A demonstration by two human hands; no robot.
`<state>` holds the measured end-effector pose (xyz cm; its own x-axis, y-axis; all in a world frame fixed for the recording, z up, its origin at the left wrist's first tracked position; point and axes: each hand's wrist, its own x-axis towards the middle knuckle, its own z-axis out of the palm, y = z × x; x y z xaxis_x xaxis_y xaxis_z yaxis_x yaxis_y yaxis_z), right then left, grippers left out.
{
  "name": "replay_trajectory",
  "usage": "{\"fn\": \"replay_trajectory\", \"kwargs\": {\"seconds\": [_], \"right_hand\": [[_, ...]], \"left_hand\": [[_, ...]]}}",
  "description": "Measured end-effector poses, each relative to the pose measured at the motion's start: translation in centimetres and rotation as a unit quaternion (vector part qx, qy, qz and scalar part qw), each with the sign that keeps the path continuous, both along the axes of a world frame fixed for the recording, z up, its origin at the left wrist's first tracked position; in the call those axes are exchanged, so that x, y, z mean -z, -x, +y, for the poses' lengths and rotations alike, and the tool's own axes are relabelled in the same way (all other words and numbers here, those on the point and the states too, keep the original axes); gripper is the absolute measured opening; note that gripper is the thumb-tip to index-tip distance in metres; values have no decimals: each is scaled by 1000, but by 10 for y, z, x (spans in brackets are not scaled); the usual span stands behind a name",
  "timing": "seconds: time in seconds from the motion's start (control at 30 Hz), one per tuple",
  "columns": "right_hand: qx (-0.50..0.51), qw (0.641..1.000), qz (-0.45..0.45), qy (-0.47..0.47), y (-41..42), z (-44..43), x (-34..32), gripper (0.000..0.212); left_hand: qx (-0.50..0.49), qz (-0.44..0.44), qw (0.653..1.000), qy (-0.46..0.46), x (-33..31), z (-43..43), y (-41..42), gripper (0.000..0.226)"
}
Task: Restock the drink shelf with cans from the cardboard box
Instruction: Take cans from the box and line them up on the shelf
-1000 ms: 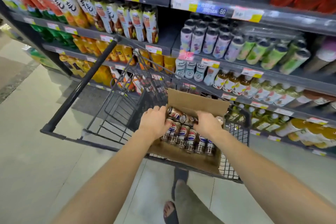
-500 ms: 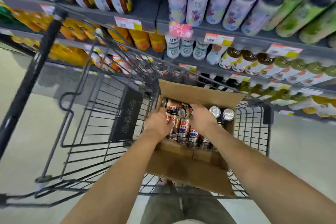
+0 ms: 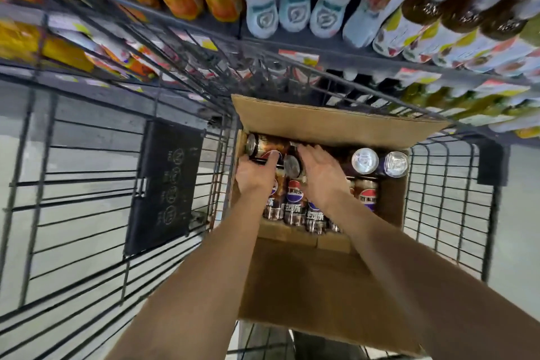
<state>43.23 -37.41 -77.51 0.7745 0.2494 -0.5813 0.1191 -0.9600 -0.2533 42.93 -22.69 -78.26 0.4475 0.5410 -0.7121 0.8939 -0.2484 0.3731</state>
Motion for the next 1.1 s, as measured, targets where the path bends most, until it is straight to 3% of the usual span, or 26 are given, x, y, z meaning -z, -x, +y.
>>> {"fn": "replay_trajectory", "kwargs": {"seconds": [0.23,0.47,0.53,0.63,0.73,0.83,1.1], "right_hand": [[10,999,-40,-16,3,2,18,76],[-26,999,-22,8,-8,3,20,81],[-24,999,-21,3,-10,6,21,78],[-3,1000,-11,-15,-12,3,21,76],[75,996,9,-40,-9,-5,8,78],[173,979,-36,-104,2,-8,-12,72],[415,828,-143,-348,21,8,-126,57]], "left_hand": [[-243,-52,968,34,18,-22,-22,90],[-394,-58,901,174,21,-21,-27,96],[-374,-83,904,191,17,-23,-23,84],[-268,-131,943,147,10,-23,-12,73],[-143,-171,971,86,-1,-14,-6,69],[-36,-221,972,72,-20,-3,0,66],[137,-349,926,45,-114,20,11,63]]}}
